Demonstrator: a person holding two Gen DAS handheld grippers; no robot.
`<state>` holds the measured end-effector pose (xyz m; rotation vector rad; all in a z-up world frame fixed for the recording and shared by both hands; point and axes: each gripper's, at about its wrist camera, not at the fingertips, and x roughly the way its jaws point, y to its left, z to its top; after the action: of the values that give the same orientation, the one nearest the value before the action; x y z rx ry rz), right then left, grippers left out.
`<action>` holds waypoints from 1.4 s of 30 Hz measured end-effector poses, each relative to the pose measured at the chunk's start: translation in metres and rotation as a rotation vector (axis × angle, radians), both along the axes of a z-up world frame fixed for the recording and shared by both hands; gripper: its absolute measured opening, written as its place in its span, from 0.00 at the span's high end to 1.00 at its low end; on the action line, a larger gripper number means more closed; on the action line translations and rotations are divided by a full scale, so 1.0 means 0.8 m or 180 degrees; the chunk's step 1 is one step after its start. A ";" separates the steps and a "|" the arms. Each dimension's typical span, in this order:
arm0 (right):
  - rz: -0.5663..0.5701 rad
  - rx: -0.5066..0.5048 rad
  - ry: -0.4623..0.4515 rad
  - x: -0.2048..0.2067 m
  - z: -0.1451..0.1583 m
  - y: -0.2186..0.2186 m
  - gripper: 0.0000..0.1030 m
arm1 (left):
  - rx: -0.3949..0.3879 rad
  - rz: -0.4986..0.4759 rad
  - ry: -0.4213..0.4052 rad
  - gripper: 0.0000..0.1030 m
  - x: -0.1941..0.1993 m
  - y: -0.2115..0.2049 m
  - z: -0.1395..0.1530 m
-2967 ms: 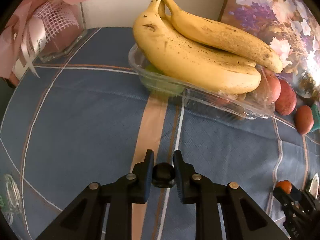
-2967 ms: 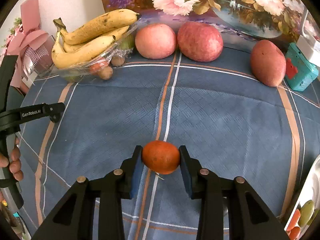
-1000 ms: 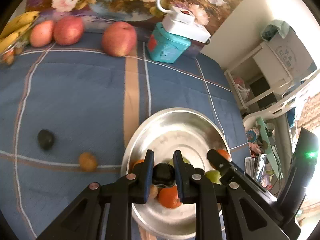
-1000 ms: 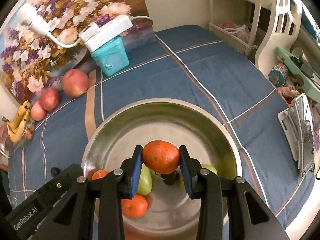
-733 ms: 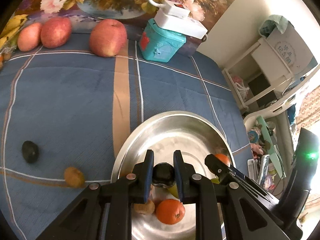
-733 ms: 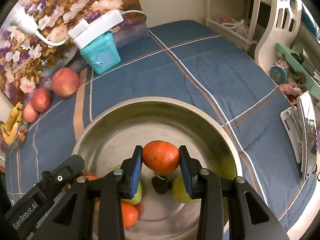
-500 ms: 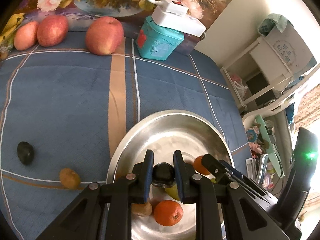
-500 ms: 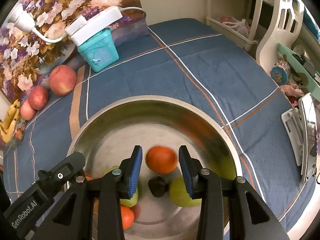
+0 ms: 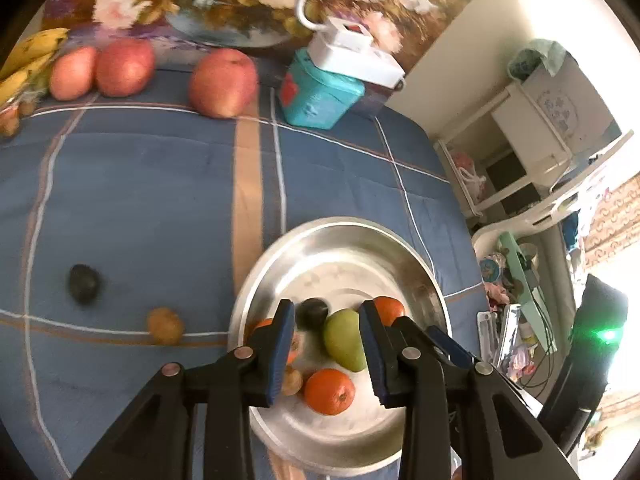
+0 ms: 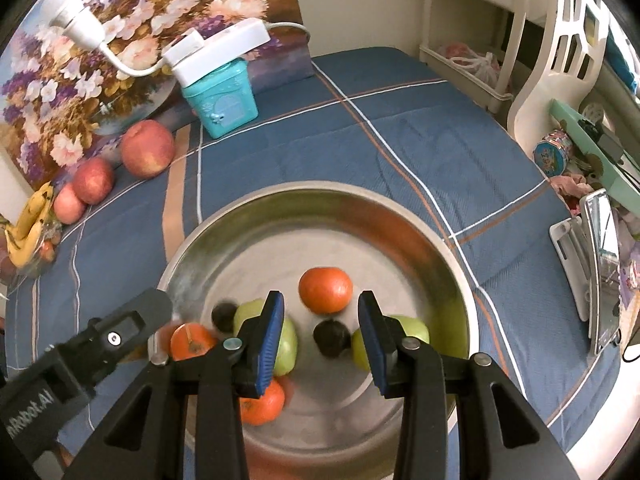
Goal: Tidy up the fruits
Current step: 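Open the right tool to drop the tangerine while the left tool releases the plum, then move the right tool to the last kiwi while the left tool approaches the last plum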
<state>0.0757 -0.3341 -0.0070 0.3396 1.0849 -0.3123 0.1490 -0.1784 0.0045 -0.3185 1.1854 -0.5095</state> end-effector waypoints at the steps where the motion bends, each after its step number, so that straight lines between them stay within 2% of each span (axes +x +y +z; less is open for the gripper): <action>1: 0.0015 0.0001 0.0003 -0.001 0.002 0.003 0.62 | 0.0025 0.0022 0.0010 0.63 -0.001 0.005 0.002; 3: 0.0052 0.0000 0.0017 -0.003 0.004 0.012 0.62 | 0.0141 0.0110 0.0033 0.53 -0.003 0.020 0.004; 4: 0.0080 0.0008 0.0021 -0.003 0.004 0.017 0.62 | 0.0236 0.0166 0.0042 0.44 -0.004 0.028 0.005; 5: 0.0126 0.0019 0.0032 -0.004 0.005 0.026 0.61 | 0.0362 0.0233 0.0053 0.40 -0.005 0.038 0.004; 6: 0.0158 0.0017 0.0041 -0.004 0.005 0.032 0.54 | 0.0478 0.0293 0.0068 0.39 -0.006 0.047 0.003; 7: 0.0193 0.0015 0.0049 -0.003 0.005 0.039 0.38 | 0.0627 0.0379 0.0096 0.37 -0.007 0.060 0.001; 9: 0.0267 0.0015 0.0053 -0.001 0.005 0.055 0.27 | 0.0801 0.0514 0.0149 0.30 -0.009 0.081 -0.003; 11: 0.0329 0.0015 0.0054 0.000 0.007 0.070 0.27 | 0.0957 0.0650 0.0203 0.19 -0.011 0.104 -0.009; 13: 0.0415 -0.0023 0.0060 -0.001 0.008 0.086 0.20 | 0.1112 0.0751 0.0216 0.11 -0.012 0.126 -0.013; 16: 0.0541 -0.0115 0.0075 0.000 0.010 0.107 0.18 | 0.1271 0.0891 0.0192 0.00 -0.015 0.154 -0.012; 21: 0.0682 -0.0145 0.0028 0.006 0.015 0.134 0.18 | 0.1385 0.1162 0.0111 0.00 -0.021 0.200 0.001; 23: 0.0738 -0.0118 -0.0033 0.009 0.019 0.145 0.10 | 0.1420 0.1309 0.0076 0.00 -0.021 0.220 0.007; 24: 0.0754 -0.0109 -0.0062 0.009 0.020 0.149 0.04 | 0.1427 0.1372 0.0058 0.00 -0.021 0.228 0.009; 28: 0.0794 -0.0021 -0.0133 0.016 0.022 0.157 0.02 | 0.1340 0.1604 -0.0057 0.00 -0.017 0.252 0.014; 34: 0.0818 0.0035 -0.0139 0.023 0.016 0.165 0.02 | 0.1249 0.1572 -0.0061 0.00 -0.007 0.252 0.009; 42: 0.1042 0.0095 -0.0144 0.032 0.012 0.184 0.02 | 0.1207 0.1420 0.0003 0.00 0.005 0.241 0.007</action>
<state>0.1009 -0.1872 0.0027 0.1898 1.0819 0.0029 0.1530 0.0142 0.0100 -0.2446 1.1416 0.1052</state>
